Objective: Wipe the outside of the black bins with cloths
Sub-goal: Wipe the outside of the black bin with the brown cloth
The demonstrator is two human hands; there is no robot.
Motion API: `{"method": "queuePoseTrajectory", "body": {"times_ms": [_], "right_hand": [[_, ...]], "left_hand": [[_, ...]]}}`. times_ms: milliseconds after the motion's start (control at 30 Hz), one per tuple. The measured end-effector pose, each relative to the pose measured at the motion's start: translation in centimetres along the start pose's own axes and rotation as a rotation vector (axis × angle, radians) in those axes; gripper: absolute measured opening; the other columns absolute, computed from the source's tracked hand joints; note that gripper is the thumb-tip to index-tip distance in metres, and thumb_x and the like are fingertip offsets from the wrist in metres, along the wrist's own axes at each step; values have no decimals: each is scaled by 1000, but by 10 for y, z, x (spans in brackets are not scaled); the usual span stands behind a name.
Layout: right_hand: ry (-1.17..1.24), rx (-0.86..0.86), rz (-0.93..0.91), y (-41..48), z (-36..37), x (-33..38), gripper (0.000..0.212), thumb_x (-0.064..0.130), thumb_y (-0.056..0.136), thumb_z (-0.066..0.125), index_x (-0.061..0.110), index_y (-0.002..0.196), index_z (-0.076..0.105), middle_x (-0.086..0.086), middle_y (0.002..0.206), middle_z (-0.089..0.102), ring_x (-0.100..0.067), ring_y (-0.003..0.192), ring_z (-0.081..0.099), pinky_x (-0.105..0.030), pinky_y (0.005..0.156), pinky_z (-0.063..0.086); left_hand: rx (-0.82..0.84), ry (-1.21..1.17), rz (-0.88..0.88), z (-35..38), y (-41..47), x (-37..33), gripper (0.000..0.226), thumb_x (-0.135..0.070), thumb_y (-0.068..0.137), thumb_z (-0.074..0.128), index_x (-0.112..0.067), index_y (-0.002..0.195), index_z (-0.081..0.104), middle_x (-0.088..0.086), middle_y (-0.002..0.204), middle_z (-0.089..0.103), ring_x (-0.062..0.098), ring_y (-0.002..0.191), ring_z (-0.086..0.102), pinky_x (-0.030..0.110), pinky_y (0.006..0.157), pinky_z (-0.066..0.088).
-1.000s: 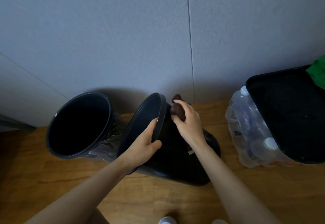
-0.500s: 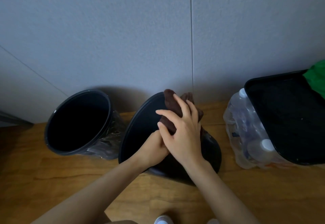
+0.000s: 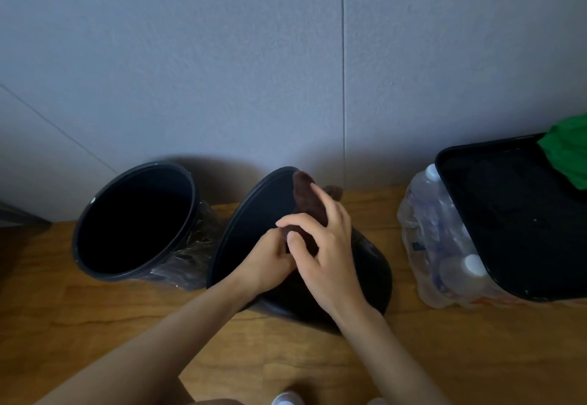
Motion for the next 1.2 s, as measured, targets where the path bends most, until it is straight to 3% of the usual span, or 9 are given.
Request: {"method": "queuePoseTrajectory", "body": {"times_ms": [267,400,500,600,767,900,1033,1100,1200], "right_hand": [[-9,-41,78,52,-12,-20,17,21,89,52,26,90,68,0,138,44,-22,129,34,-30,98,34],[87,45,162,72,-13,-36,21,18,94,48,18,97,69,-1,127,48,-18,116,46,-15,85,41],[132,-14,141,62,-14,-38,20,16,95,49,18,98,68,6,120,46,-15,114,46,-14,86,38],[130,-43,59,54,-10,-30,18,15,93,51,18,97,68,4,121,49,-12,114,47,-19,92,39],[182,-102,-5,46,-15,-23,21,16,95,48,13,102,67,8,120,47,14,105,43,1,88,31],[101,-177,-52,38,-45,-32,30,29,94,40,15,103,65,4,127,46,-2,118,42,-1,96,27],[27,-81,48,14,-31,-53,28,40,89,39,27,104,58,5,136,42,-11,125,41,-22,104,37],[13,-21,64,1,-13,-51,28,42,87,43,29,111,51,8,136,41,-6,126,38,-33,103,41],[15,14,11,-3,4,-37,61,34,85,57,27,139,30,7,147,30,-4,135,28,-26,109,33]], "left_hand": [[73,-97,-54,7,-6,8,24,9,84,54,-13,90,59,-3,74,62,6,67,62,16,61,48],[144,-210,-124,12,-8,14,45,9,86,52,-18,122,54,2,101,67,15,95,67,33,84,56],[204,-224,-166,15,-6,13,61,10,83,55,-26,132,43,3,115,63,15,103,64,32,87,55],[64,-269,-227,7,5,10,43,-2,84,60,-19,122,46,6,111,62,19,98,64,27,79,54],[-127,-227,-273,-5,9,13,27,-9,92,51,-17,118,47,1,109,59,12,100,58,23,81,50],[-144,-280,-305,-23,4,21,24,-11,95,48,-21,117,51,3,111,62,20,107,59,38,95,48],[-150,-304,-309,-25,4,22,25,-12,95,47,-37,94,49,0,108,62,16,101,59,33,90,47],[-163,-257,-294,-23,7,22,17,-16,96,45,-30,101,53,4,110,63,17,102,60,30,88,48],[-225,-153,-237,-28,8,21,28,-30,98,40,-11,111,55,14,109,61,23,100,60,29,83,47]]}}
Point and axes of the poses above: each hand's wrist, its own y-axis towards the middle knuckle, its own z-axis out of the palm, x = y × z, the point moved 8 cm from there along y, towards the middle knuckle
